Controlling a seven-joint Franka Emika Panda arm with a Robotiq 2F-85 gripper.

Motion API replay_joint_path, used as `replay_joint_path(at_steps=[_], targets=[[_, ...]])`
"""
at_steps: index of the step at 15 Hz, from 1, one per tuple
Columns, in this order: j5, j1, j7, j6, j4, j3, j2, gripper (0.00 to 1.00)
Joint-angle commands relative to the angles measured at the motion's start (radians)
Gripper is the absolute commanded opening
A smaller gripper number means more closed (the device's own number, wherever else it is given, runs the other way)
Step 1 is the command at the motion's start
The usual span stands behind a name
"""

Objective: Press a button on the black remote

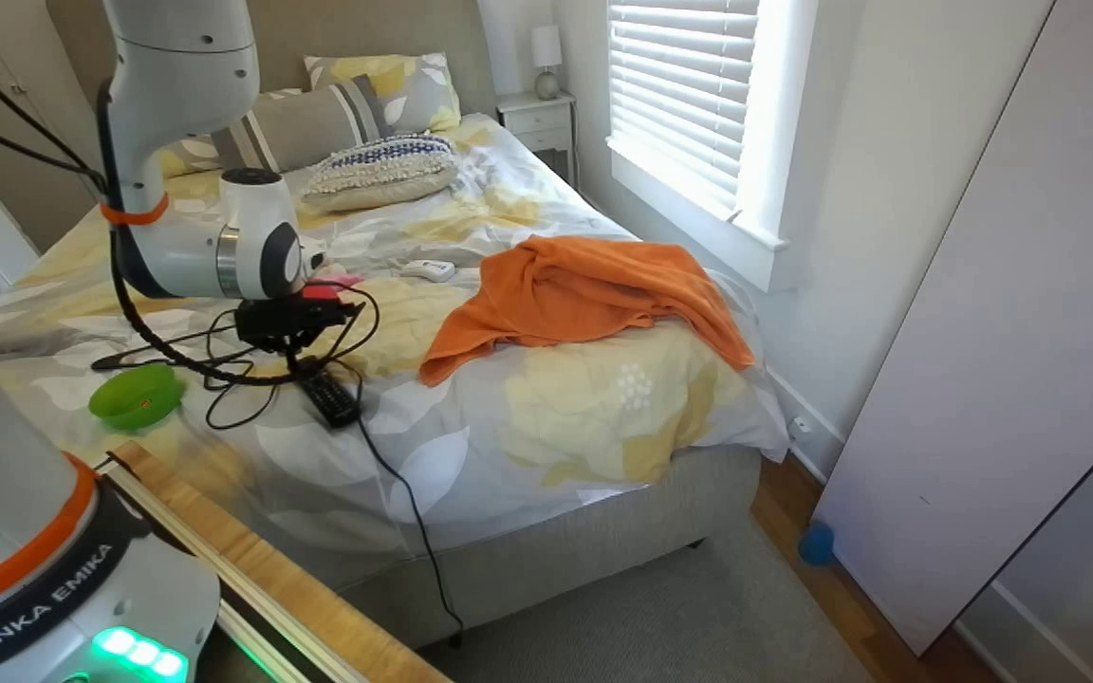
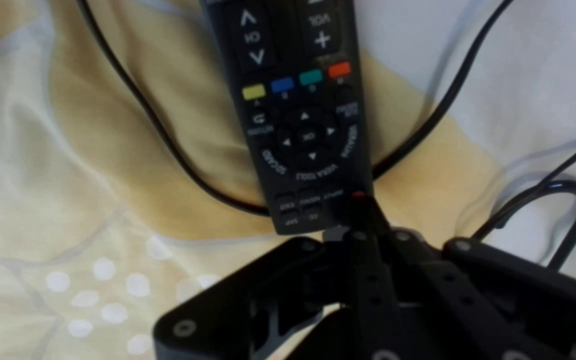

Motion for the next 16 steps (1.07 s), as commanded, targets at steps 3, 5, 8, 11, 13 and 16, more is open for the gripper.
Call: replay_joint_path(at_steps=[3, 5, 8, 11, 13, 16], targets=[[-0.019, 0.012, -0.001, 0.002, 0.030, -0.016, 0.049, 0.00], [-0.023, 0.026, -0.004, 0.008, 0.041, -0.028, 0.061, 0.00], [-0.030, 0.035, -0.014, 0.016, 0.054, -0.038, 0.079, 0.00], [-0.036, 0.039, -0.019, 0.015, 0.064, -0.048, 0.095, 0.00], [-0.039, 0.043, -0.021, 0.015, 0.069, -0.054, 0.102, 0.00], [-0.043, 0.047, -0.026, 0.018, 0.075, -0.062, 0.112, 0.00]])
